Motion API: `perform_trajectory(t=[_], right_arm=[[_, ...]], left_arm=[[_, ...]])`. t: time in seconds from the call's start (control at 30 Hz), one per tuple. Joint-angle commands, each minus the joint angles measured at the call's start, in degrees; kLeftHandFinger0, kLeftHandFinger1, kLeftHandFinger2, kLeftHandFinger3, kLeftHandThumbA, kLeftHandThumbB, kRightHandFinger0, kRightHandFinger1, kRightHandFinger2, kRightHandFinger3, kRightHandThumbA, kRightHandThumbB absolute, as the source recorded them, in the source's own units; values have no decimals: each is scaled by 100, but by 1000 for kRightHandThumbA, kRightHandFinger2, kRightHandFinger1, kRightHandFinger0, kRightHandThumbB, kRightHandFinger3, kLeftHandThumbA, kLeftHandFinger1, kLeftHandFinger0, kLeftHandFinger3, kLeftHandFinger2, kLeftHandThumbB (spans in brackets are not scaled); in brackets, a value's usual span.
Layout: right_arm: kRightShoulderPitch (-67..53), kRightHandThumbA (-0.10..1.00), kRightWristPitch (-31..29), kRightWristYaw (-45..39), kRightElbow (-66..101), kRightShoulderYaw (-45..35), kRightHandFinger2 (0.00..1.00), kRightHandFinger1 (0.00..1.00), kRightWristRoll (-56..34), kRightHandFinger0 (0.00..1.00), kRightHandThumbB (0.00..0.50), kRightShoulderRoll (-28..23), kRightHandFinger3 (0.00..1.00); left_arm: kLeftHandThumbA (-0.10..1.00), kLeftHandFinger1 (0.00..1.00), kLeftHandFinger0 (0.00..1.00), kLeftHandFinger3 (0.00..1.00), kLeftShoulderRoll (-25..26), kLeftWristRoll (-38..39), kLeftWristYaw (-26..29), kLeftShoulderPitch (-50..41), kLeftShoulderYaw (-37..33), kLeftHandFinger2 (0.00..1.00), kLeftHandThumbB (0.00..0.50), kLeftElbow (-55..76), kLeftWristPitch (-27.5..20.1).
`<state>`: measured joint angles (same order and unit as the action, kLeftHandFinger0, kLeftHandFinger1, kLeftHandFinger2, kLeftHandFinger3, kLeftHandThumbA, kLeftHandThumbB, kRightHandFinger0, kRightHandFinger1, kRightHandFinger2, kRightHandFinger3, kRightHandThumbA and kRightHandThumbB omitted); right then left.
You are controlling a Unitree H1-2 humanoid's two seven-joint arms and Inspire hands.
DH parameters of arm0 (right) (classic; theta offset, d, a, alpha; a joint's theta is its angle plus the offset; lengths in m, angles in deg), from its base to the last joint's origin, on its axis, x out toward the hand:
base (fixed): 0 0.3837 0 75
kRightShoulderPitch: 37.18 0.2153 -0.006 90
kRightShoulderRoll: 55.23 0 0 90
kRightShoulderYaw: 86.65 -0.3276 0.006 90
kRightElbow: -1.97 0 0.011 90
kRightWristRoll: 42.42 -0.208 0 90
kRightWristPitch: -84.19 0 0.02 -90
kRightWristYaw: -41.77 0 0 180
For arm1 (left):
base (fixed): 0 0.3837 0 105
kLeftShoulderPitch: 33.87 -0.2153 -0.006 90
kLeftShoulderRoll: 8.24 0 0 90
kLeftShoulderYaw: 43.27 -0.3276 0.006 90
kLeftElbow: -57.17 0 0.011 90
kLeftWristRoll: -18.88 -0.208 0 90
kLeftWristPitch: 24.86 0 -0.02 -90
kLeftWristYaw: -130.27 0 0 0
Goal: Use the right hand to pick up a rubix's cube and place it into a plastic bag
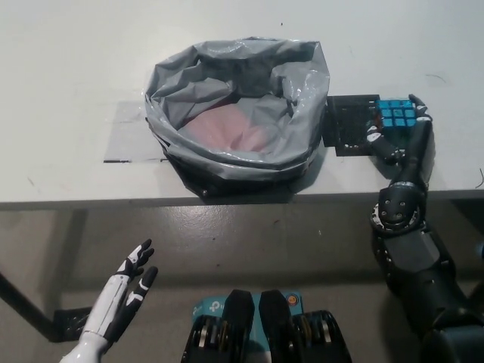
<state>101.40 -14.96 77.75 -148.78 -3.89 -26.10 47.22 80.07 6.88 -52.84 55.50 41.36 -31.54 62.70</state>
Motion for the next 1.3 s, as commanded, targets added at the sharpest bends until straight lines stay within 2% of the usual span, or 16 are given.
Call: perform_trajectory(t=[0.0, 0.17, 0.37, 0.43, 0.47, 0.6, 0.63, 0.7, 0.73, 0.8, 0.87, 0.97, 1.0, 1.13, 1.23, 1.27], right_arm=[[206, -100, -378, 200, -68, -31, 586, 211, -241, 19, 222, -9, 596], [191, -100, -637, 153, -144, -81, 587, 192, -415, 0, 227, -51, 671], [207, -100, -815, 82, -104, -209, 577, 174, -690, 0, 223, -56, 681], [208, -100, -938, -48, 39, -313, 625, 193, -876, 0, 210, -46, 740], [218, -100, -925, -112, 182, -349, 683, 227, -947, 0, 197, -40, 801], [279, -100, -1130, -431, 811, -481, 764, 291, -1264, 0, 159, -29, 861], [299, -100, -1104, -639, 1123, -549, 760, 288, -1479, 0, 127, -11, 866], [284, -100, -900, -1016, 1830, -720, 787, 303, -2009, 0, 98, 72, 891], [274, -100, -875, -1093, 1968, -744, 829, 354, -2104, 36, 122, 85, 914], [281, -100, -808, -1263, 2326, -788, 855, 343, -2356, 1, 81, 120, 922], [277, -100, -520, -1431, 3023, -800, 924, 401, -2644, 0, 78, 183, 981], [246, -100, -156, -1370, 3878, -678, 918, 407, -2585, 0, 88, 238, 1000], [274, -100, 29, -1368, 4314, -592, 878, 334, -2557, 0, 82, 264, 1000], [432, -100, 388, -1342, 5124, -288, 837, 283, -2170, 0, 89, 308, 930], [491, -100, 683, -1351, 5487, -17, 769, 267, -1735, 0, 120, 358, 869], [519, -100, 818, -1415, 5668, 203, 720, 240, -1524, 0, 114, 443, 835]], left_arm=[[1000, 1000, 1000, 1000, 55, 45, -50, -24, 42, 1000, 78, 136, -180], [1000, 1000, 1000, 1000, 49, 6, -40, 7, 39, 1000, 61, 152, -197], [1000, 1000, 1000, 1000, 49, -1, -42, 33, 48, 1000, 61, 143, -200], [1000, 1000, 1000, 1000, 49, 33, -60, 34, 58, 1000, 69, 165, -167], [1000, 1000, 1000, 1000, 50, 40, -58, 41, 69, 1000, 71, 170, -159], [1000, 1000, 1000, 1000, 62, 74, -47, 93, 96, 1000, 59, 119, -249], [1000, 1000, 1000, 1000, 65, 71, -44, 105, 103, 1000, 58, 115, -248], [1000, 1000, 1000, 1000, 51, 98, -54, 79, 106, 1000, 68, 117, -253], [1000, 1000, 1000, 1000, 49, 97, -56, 73, 103, 1000, 74, 115, -260], [1000, 1000, 1000, 1000, 49, 104, -64, 76, 103, 1000, 88, 112, -242], [1000, 1000, 1000, 1000, 48, 123, -74, 63, 103, 1000, 97, 103, -251], [1000, 1000, 1000, 1000, 57, 105, -83, 34, 90, 1000, 76, 123, -241], [1000, 1000, 1000, 1000, 61, 67, -71, 37, 82, 1000, 77, 136, -239], [1000, 1000, 1000, 1000, 63, 4, -53, 82, 71, 1000, 74, 165, -216], [1000, 1000, 1000, 1000, 63, 30, -51, 90, 76, 1000, 89, 113, -254], [1000, 1000, 1000, 1000, 47, 26, -49, 97, 62, 1000, 84, 97, -265]])
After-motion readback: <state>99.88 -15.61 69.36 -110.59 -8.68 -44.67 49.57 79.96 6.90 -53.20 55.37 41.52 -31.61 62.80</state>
